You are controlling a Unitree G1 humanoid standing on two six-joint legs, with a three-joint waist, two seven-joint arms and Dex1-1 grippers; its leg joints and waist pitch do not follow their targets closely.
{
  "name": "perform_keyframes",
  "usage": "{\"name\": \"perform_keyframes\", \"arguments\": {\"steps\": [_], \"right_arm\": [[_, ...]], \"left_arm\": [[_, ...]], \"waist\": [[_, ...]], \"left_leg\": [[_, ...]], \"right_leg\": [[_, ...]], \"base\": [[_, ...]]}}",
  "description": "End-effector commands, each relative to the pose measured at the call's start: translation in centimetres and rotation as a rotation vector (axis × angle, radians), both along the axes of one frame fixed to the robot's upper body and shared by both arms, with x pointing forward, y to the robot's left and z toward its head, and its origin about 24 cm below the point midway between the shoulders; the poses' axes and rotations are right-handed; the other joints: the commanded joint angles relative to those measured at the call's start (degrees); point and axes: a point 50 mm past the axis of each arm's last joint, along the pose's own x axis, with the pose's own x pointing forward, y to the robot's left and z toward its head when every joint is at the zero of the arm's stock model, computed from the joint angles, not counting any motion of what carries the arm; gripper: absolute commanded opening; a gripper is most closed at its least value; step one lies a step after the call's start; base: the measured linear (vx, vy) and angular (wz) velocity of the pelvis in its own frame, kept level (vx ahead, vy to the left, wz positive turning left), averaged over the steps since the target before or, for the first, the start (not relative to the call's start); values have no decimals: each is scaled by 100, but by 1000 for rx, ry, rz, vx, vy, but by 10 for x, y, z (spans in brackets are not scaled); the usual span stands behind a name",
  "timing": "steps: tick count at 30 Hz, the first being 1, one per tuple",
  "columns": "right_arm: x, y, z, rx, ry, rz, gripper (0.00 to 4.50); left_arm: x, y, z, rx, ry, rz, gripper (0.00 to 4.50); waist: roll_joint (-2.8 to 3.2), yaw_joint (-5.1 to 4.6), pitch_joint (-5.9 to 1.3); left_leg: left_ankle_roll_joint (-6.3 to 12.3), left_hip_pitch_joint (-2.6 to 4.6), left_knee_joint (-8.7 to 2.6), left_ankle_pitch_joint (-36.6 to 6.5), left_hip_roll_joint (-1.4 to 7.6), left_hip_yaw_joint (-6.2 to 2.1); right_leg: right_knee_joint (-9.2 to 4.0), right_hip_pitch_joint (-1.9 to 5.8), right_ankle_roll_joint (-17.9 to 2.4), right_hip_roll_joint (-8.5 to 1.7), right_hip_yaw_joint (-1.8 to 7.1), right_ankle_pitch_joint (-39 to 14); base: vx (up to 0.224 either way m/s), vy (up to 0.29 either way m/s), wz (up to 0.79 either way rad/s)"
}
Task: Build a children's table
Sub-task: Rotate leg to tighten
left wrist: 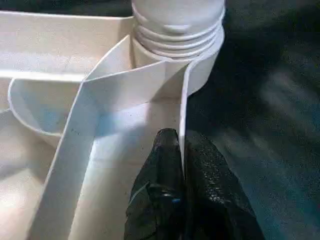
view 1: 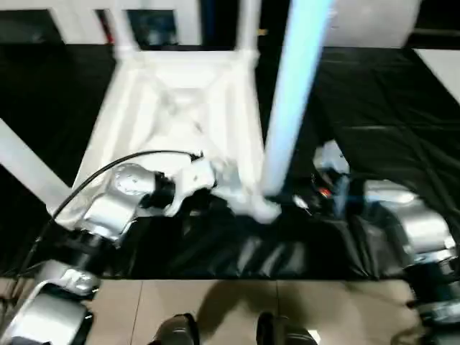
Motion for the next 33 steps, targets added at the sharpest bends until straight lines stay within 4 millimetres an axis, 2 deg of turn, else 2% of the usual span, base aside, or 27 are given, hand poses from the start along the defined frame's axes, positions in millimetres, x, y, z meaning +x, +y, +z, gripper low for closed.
{"name": "perform_keyframes", "arguments": {"steps": [1, 2, 4, 5, 8, 9, 10, 11, 13, 15, 17, 19, 20, 21, 23, 24, 27, 29, 30, 31, 33], "right_arm": [[-5, 46, -6, 67, 51, 7, 192], [-2, 56, -8, 85, 65, -87, 192], [0, 65, -10, 83, 71, -174, 192], [5, 73, -8, 89, 62, -270, 192], [9, 82, -2, 128, 59, -360, 192], [9, 85, 2, 178, 57, -359, 227], [8, 87, 4, 183, 46, -345, 227], [7, 87, 5, 183, 32, -330, 248], [4, 80, 3, 179, 28, -304, 273], [2, 69, 2, 141, -5, -269, 289], [2, 50, 0, 101, -39, -243, 316], [1, 41, 0, 84, -51, -218, 322], [1, 37, 0, 72, -58, -204, 337], [0, 29, 0, 49, -71, -180, 351], [1, 20, 1, 25, -88, -155, 366], [0, 7, 4, 17, -102, -90, 371], [-2, -3, 8, 5, -117, -9, 391], [-5, -8, 11, -23, -133, 88, 391], [-7, -10, 12, -39, -138, 122, 391], [-7, -11, 12, -50, -141, 143, 391], [-9, -15, 12, -80, -148, 215, 391]], "left_arm": [[7, -35, 10, -77, -53, 77, 0], [12, -45, 12, -103, -70, 143, 0], [15, -52, 15, -118, -85, 197, 0], [17, -59, 17, -136, -98, 243, 0], [18, -67, 20, -153, -109, 288, 0], [16, -69, 20, -148, -108, 274, 0], [15, -70, 19, -146, -105, 267, 0], [14, -71, 19, -144, -102, 260, 0], [12, -64, 16, -118, -105, 248, 0], [12, -56, 14, -93, -116, 234, 0], [11, -42, 11, -60, -112, 213, 0], [10, -36, 9, -46, -115, 195, 0], [10, -33, 9, -37, -117, 185, 0], [9, -27, 8, -24, -120, 167, 0], [8, -22, 7, -14, -122, 147, 0], [4, -15, 6, -21, -121, 77, 0], [-2, -8, 4, -2, -112, -7, 0], [-7, 0, 0, 39, -95, -71, 0], [-9, 2, -1, 55, -93, -106, 0], [-10, 4, -1, 65, -94, -128, 0], [-13, 8, -3, 73, -70, -173, 0]], "waist": [[-82, -29, -370], [-55, -47, -367], [-78, -83, -386], [-56, -91, -383], [-58, -132, -423], [-48, -130, -431], [-47, -127, -433], [-47, -125, -458], [-49, -122, -476], [-63, -118, -476], [-53, -118, -453], [-63, -145, -440], [-46, -141, -436], [-56, -153, -428], [-49, -165, -437], [-51, -163, -435], [-43, -130, -468], [-39, -111, -498], [-30, -92, -489], [-47, -81, -481], [-29, -49, -477]], "left_leg": [[171, 25, -417, -1331, 228, -134], [159, 23, -418, -1301, 230, -135], [156, 42, -413, -1318, 215, -133], [189, 41, -416, -1292, 209, -132], [269, 26, -402, -1036, 209, -112], [345, 17, -400, -910, 220, -102], [378, 18, -392, -865, 224, -95], [514, -10, -377, -574, 215, -88], [658, -27, -361, -362, 205, -82], [775, -34, -356, -341, 207, -81], [815, -34, -358, -441, 217, -77], [808, -59, -361, -546, 215, -87], [789, -61, -363, -602, 212, -97], [752, -34, -362, -712, 219, -85], [722, -37, -355, -676, 217, -83], [741, -47, -349, -700, 218, -87], [830, -26, -337, -552, 241, -79], [958, -37, -317, -314, 260, -84], [1047, -27, -308, -297, 267, -78], [1084, -30, -309, -292, 277, -71], [1060, -7, -313, -360, 292, -69]], "right_leg": [[-582, 289, -718, -492, 294, -3116], [-570, 274, -718, -489, 297, -3064], [-592, 248, -693, -477, 289, -3026], [-593, 244, -688, -474, 296, -2946], [-533, 264, -843, -448, 311, -2251], [-508, 274, -938, -450, 323, -1894], [-490, 274, -997, -454, 327, -1726], [-428, 324, -1150, -440, 325, -1110], [-376, 366, -1296, -433, 324, -610], [-368, 380, -1366, -436, 314, -437], [-384, 381, -1363, -434, 310, -591], [-398, 405, -1310, -441, 304, -792], [-410, 397, -1276, -444, 293, -910], [-444, 376, -1233, -439, 297, -1135], [-435, 377, -1232, -437, 310, -1146], [-444, 376, -1235, -441, 306, -1172], [-388, 364, -1358, -429, 315, -837], [-308, 364, -1493, -419, 313, -316], [-305, 342, -1546, -424, 310, -178], [-295, 343, -1583, -433, 314, -144], [-306, 331, -1608, -443, 307, -313]], "base": [[0, 0, 0], [0, 0, 0], [0, 0, 0], [0, 0, 0], [0, 0, 0], [0, 0, 0], [0, 0, 0], [0, 0, 0], [0, 0, 0], [0, 0, 0], [0, 0, 0], [0, 0, 0], [0, 0, 0], [0, 0, 0], [0, 0, 0], [0, 0, 0], [0, 0, 0], [0, 0, 0], [0, 0, 0], [0, 0, 0], [0, 0, 0]]}}
